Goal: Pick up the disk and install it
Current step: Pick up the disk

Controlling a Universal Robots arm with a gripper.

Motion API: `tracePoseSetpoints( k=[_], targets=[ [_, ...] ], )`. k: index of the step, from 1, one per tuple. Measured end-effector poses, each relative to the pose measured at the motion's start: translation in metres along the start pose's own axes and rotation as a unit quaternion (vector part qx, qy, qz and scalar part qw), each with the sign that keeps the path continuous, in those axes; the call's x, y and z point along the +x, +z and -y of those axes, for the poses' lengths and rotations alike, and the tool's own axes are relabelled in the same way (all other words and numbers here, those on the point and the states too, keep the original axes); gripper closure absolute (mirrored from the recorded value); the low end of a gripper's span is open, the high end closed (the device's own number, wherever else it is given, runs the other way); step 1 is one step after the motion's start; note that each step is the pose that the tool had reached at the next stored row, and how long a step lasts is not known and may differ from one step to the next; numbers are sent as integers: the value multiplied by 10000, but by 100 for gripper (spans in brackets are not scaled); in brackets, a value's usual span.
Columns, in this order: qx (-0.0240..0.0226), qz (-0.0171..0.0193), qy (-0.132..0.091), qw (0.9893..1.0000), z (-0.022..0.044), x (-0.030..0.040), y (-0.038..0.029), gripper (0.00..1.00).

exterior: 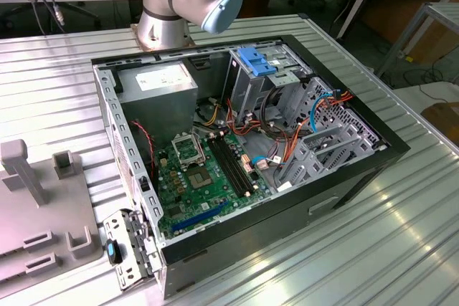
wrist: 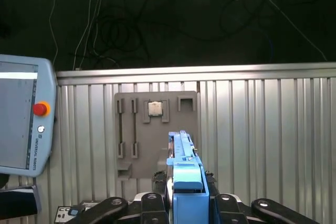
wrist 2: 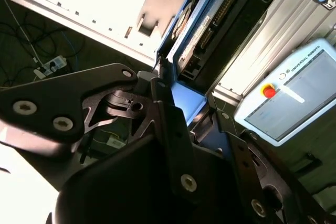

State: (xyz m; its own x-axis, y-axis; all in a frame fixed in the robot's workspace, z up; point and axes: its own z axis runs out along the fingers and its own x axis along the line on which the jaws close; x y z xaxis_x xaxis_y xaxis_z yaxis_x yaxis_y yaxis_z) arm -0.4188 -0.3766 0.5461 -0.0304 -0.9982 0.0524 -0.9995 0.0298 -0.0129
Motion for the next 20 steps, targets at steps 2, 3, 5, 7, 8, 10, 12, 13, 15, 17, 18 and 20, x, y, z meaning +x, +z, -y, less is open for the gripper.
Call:
tracePoseSetpoints(
  k=[2, 3, 5, 7, 8, 10, 12, 13, 15, 17, 18, 20],
  targets=[
    [-1, 0, 0, 10000, 81, -3, 0, 63],
    [0, 0, 0, 10000, 120, -4, 1, 63],
    [-1, 0, 0, 10000, 225, -7, 2, 63],
    [0, 0, 0, 10000, 309, -10, 4, 63],
    [0, 0, 0, 10000, 352, -11, 4, 63],
    [-1, 0, 0, 10000, 575, -18, 6, 63],
    [0, 0, 0, 10000, 850, -26, 11, 63],
    [-1, -1, 0, 10000, 940, -29, 10, 63],
    [0, 0, 0, 10000, 1033, -32, 13, 63],
    [-1, -1, 0, 10000, 1125, -35, 13, 63],
    [0, 0, 0, 10000, 1216, -37, 15, 63],
    [-1, -1, 0, 10000, 1345, -42, 16, 63]
  ],
)
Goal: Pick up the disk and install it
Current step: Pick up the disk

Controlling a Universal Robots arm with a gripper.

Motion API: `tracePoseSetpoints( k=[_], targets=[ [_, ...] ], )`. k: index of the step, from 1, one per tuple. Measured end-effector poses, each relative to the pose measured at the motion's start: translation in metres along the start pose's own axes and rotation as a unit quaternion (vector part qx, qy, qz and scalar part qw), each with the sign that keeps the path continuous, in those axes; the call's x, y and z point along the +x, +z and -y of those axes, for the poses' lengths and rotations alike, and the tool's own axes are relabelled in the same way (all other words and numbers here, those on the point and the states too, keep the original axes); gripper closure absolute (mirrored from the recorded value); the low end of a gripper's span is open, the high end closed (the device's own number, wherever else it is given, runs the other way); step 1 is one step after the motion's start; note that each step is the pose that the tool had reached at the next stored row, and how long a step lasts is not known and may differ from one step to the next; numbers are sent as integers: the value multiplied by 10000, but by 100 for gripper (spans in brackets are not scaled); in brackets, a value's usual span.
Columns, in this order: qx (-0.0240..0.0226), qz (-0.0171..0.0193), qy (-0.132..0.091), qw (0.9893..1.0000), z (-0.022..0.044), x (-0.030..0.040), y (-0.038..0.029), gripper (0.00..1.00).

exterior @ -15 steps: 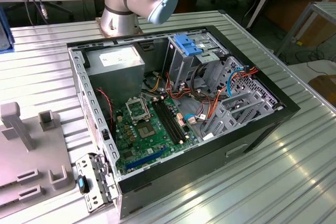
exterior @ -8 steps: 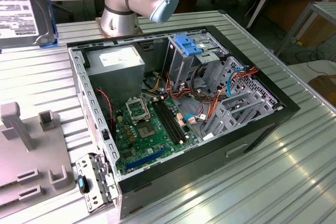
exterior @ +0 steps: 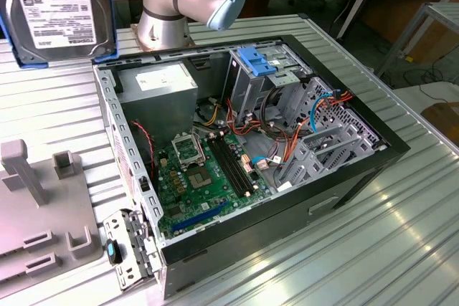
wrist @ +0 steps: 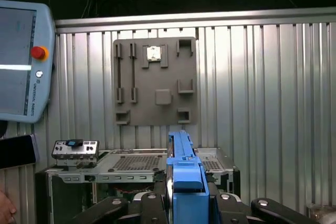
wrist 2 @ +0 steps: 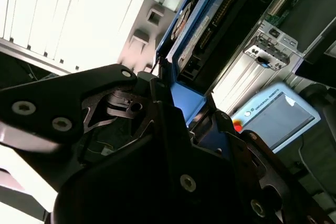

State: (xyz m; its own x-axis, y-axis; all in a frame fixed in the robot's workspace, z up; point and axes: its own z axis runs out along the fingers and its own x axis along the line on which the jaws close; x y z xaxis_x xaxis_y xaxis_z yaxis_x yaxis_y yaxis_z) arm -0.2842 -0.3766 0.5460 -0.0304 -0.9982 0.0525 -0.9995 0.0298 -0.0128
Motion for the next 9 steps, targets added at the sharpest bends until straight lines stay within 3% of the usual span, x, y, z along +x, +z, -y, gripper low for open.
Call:
tracePoseSetpoints(
  k=[4, 7, 9],
  targets=[
    [0, 0, 0, 10000, 234, -7, 3, 63],
    [0, 0, 0, 10000, 447, -14, 6, 63],
    [0, 0, 0, 10000, 541, -16, 7, 63]
  ],
)
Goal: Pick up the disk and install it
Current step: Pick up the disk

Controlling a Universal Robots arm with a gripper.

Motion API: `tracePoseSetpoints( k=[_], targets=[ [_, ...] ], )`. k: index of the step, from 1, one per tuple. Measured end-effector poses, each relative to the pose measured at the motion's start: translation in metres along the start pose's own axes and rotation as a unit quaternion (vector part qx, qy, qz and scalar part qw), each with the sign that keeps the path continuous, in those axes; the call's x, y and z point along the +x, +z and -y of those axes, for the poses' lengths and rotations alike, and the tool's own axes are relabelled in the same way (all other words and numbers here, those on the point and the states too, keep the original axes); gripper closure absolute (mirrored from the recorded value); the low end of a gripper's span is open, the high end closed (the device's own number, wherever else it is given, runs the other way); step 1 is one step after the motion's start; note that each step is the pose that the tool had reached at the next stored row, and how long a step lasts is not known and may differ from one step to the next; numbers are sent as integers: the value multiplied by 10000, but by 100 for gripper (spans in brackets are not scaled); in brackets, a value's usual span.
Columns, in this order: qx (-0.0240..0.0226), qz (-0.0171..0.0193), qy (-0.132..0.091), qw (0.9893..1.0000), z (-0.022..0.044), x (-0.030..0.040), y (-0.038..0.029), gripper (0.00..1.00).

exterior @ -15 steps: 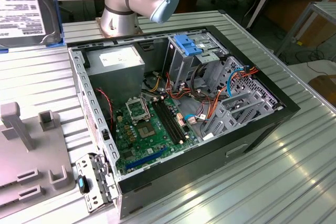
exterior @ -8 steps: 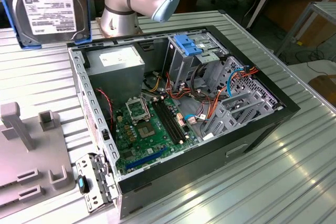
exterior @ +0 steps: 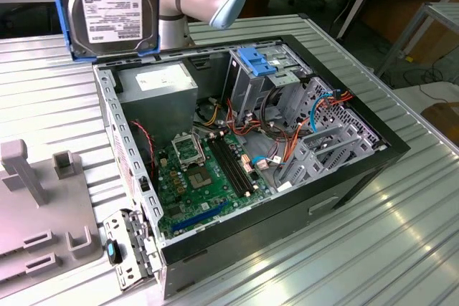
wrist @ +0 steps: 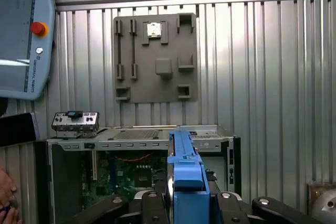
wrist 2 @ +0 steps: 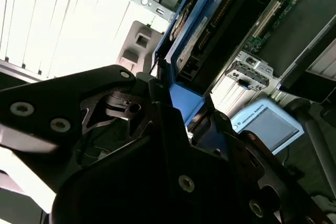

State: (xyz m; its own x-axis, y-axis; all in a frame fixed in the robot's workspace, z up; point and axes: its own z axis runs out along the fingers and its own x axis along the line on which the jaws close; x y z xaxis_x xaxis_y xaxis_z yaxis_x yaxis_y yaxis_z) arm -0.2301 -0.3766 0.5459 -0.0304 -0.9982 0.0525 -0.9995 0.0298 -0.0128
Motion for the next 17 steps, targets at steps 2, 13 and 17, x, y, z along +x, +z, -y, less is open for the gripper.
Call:
tracePoseSetpoints(
  k=[2, 13, 17],
  targets=[
    [0, 0, 0, 10000, 105, -4, 2, 63],
    [-4, 1, -1, 10000, 828, -26, 17, 63],
    [-4, 0, -1, 10000, 1040, -33, 23, 63]
  ],
)
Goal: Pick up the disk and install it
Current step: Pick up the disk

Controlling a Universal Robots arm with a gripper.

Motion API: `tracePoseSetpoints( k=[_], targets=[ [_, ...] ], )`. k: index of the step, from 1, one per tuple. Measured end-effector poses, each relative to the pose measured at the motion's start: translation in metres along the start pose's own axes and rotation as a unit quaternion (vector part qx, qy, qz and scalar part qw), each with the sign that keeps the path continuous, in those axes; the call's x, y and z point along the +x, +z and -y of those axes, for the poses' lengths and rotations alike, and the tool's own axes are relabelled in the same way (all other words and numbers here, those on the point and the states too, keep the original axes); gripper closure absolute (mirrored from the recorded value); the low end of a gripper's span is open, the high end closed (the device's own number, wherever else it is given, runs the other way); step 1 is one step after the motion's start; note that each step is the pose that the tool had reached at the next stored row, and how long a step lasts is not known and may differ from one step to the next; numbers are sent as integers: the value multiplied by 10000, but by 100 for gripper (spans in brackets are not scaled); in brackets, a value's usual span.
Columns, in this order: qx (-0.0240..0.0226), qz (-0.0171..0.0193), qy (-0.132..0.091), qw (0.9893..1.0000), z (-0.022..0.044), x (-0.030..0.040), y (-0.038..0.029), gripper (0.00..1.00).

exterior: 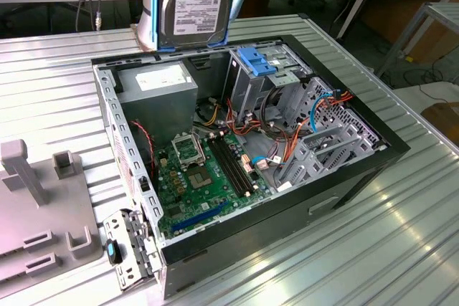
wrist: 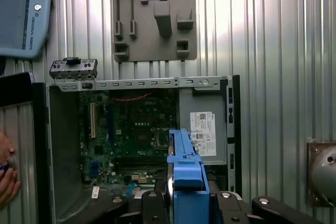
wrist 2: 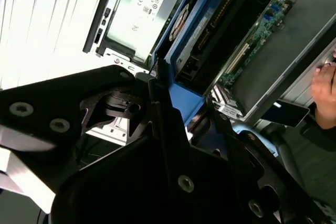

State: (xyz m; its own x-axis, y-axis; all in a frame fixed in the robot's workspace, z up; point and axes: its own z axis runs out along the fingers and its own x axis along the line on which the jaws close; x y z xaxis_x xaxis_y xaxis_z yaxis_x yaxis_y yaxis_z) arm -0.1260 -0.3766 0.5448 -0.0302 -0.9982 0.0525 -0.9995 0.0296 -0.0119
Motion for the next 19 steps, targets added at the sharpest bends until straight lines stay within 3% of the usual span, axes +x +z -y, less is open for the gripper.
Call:
tracePoseSetpoints(
  k=[4, 6, 8, 11, 14, 17, 18, 19],
  targets=[
    [-1, 1, 0, 10000, 194, -6, 12, 63],
    [-3, 0, 0, 10000, 340, -11, 20, 63],
    [-3, 0, 0, 10000, 418, -6, 25, 63],
    [-3, 0, 0, 10000, 471, 42, 36, 63],
    [-4, 32, 0, 10000, 508, 115, 49, 63],
    [-10, 246, 2, 9997, 535, 168, 63, 63],
    [-15, 393, 4, 9992, 551, 193, 67, 63],
    [-16, 425, 4, 9991, 558, 210, 68, 63]
  ],
)
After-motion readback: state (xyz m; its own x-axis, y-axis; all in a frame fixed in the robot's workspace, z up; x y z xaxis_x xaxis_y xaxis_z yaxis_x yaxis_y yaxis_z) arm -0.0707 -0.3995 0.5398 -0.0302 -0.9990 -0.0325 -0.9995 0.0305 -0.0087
